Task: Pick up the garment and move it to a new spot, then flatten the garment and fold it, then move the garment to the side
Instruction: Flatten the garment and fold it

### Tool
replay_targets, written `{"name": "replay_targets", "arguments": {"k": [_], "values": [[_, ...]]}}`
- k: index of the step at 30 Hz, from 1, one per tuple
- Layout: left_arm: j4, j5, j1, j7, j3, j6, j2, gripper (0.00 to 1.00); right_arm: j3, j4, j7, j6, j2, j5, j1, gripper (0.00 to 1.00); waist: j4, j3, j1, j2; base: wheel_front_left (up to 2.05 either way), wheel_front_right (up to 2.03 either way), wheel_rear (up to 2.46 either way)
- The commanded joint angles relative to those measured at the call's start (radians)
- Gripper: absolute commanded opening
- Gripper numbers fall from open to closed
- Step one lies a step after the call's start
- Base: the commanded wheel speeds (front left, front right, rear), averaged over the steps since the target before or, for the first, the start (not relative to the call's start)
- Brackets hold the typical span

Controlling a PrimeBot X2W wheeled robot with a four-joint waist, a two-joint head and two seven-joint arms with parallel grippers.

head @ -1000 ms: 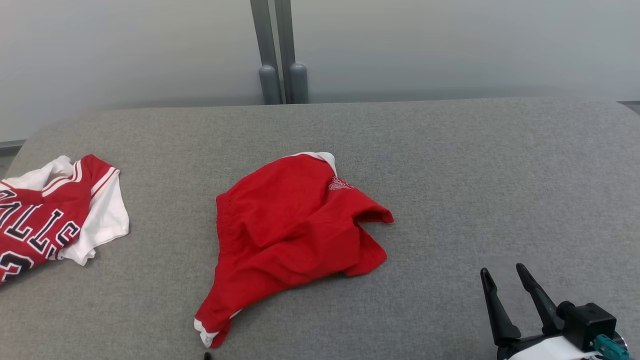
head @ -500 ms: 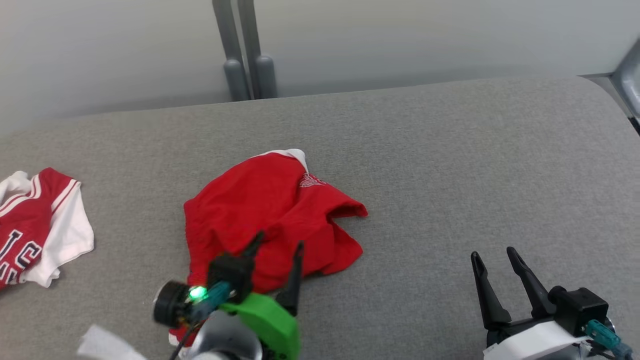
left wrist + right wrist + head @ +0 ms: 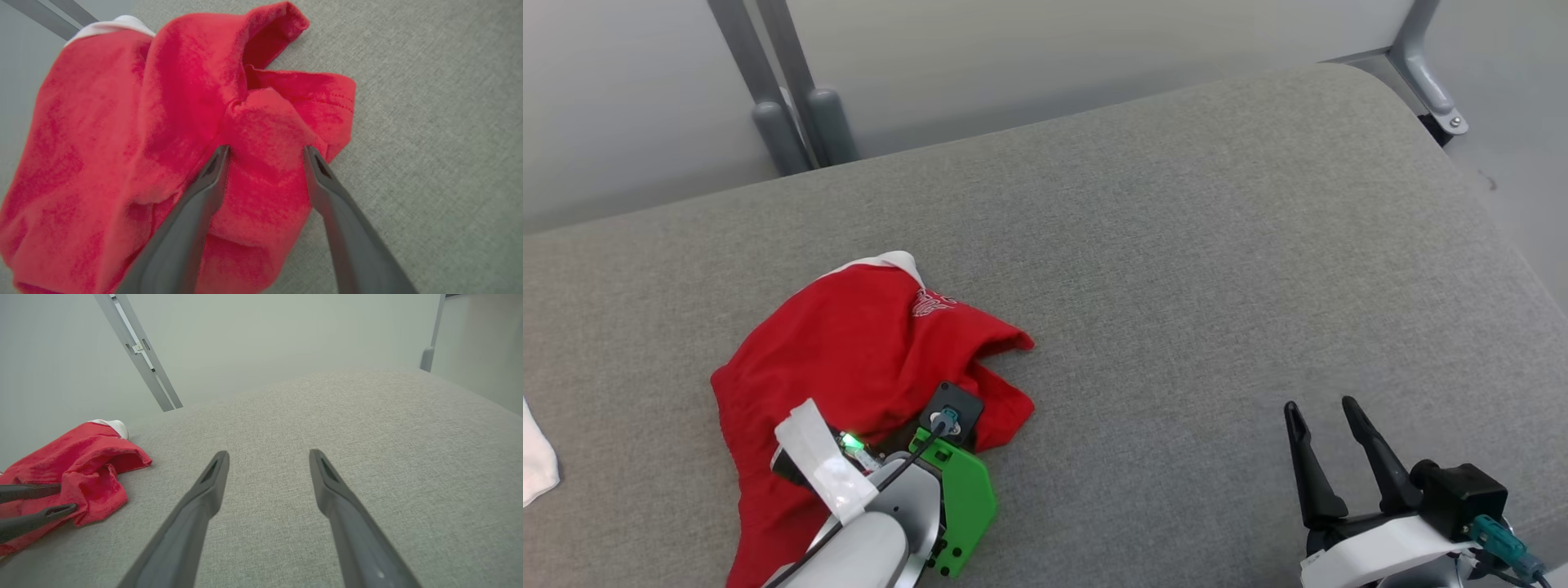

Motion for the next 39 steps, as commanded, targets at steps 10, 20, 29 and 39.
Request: {"name": "replay_targets", "arguments": {"k": [10,20,29,39], "values": [[-0.104,-0.161,0.028,-0.093,0.047,-0.085,-0.059,0.0,-0.037,-0.008,-0.003,0.0,-0.008,-0.006,0.009,1.0,0.001,-0.004,0.0,0.0,0.0,0.0,0.0],[-0.519,-0.383,0.143,-0.019,0.031,-0.161,-0.091,0.0,-0.052,-0.017,-0.003,0.0,-0.025,-0.007,0.0,1.0,0.038,0.011,0.0,0.0,0.0,0.0,0.0],[-0.197,-0.317,-0.032,-0.048,0.063,-0.132,-0.134,0.0,-0.001,-0.002,-0.003,0.0,-0.02,-0.001,-0.056,1.0,-0.023,0.059,0.0,0.0,0.0,0.0,0.0],[0.264,-0.26,-0.246,-0.268,0.08,-0.114,-0.211,0.0,-0.001,0.02,-0.003,0.0,-0.008,0.002,-0.063,1.0,-0.124,0.086,0.0,0.0,0.0,0.0,0.0]]}}
